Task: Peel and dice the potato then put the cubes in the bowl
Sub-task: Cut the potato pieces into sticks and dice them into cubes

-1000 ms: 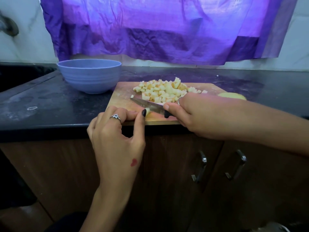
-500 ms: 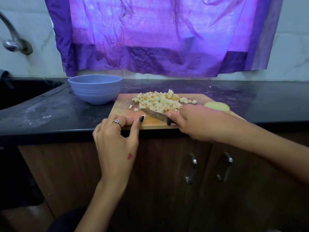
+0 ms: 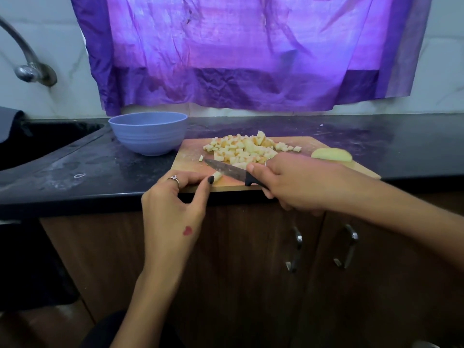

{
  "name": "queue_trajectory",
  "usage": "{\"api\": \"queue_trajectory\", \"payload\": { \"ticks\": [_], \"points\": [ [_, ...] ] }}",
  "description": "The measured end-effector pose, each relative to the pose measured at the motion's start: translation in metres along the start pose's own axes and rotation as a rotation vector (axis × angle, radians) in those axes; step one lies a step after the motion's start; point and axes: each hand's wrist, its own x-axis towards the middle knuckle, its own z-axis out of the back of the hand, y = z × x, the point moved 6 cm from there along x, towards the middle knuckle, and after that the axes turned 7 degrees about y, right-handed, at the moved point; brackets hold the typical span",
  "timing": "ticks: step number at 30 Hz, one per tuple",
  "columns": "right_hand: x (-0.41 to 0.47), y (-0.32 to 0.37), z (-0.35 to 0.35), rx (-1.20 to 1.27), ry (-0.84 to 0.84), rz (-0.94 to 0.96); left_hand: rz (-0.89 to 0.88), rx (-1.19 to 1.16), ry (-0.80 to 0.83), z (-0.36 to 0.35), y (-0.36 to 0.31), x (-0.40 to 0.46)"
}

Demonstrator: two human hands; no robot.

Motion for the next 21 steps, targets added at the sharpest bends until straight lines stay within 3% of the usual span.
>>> {"api": "queue_trajectory", "payload": {
  "ticks": [12, 21],
  "points": [
    [0.016, 0.019, -0.006, -0.235, -0.008, 0.036, -0.026, 0.161, 0.027, -0.003, -0.005, 0.007],
    [0.022, 0.026, -0.004, -0.245, 0.021, 0.043, 0.053, 0.259, 0.097, -0.007, -0.009, 0.015]
  ]
}}
